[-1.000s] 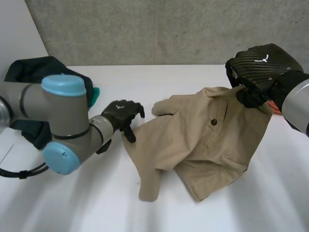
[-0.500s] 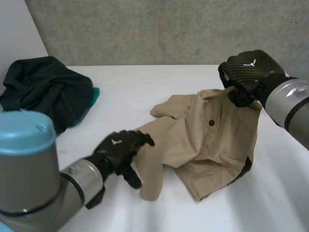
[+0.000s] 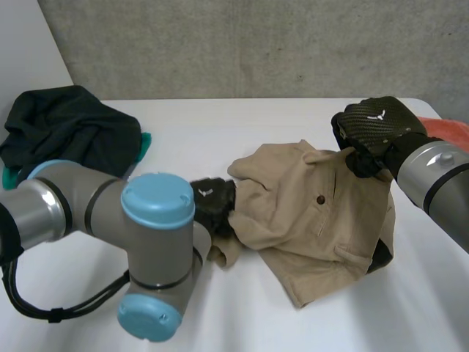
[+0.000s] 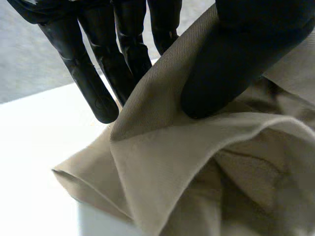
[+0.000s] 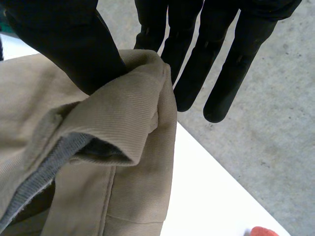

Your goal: Fold the laundry.

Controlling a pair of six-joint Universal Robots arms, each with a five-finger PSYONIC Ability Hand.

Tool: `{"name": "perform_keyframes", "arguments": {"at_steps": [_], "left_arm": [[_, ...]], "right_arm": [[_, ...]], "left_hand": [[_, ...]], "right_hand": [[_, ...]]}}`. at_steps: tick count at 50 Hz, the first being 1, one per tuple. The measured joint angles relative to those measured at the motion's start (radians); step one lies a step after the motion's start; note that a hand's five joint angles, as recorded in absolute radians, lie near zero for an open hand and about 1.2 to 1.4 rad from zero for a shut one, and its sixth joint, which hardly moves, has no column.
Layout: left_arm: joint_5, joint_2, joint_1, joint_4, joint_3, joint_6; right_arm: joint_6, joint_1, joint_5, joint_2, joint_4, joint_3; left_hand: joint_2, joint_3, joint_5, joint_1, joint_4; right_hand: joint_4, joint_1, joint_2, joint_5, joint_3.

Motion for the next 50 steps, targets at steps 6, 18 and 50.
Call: {"name": "perform_keyframes", "arguments": {"at_steps": [6, 18, 50], "left_arm": [[-0.024, 0.159, 0.08, 0.001, 0.027, 0.038], [0.091, 0.572, 0.128, 0.006, 0.067, 0.195], [0.214, 0.221, 0.129, -0.013, 0.078, 0.248]], "right_arm": [[-0.008, 0.001, 0.002, -0.01, -0.007, -0.089], [-0.015, -0.045, 0.002, -0.117, 0.053, -0.379], [-0.002, -0.099, 0.06, 0.332, -0.064, -0.461]], "left_hand": [[0.001, 0.0, 0.0, 0.0, 0.0], [0.001, 0.0, 0.0, 0.0, 0.0], [0.004, 0.005, 0.025, 0.0, 0.004]], "right_hand": [[0.0, 0.0, 0.0, 0.0, 0.0], [0.001, 0.0, 0.0, 0.004, 0.006], [0.001, 0.0, 0.0, 0.022, 0.006]]}}
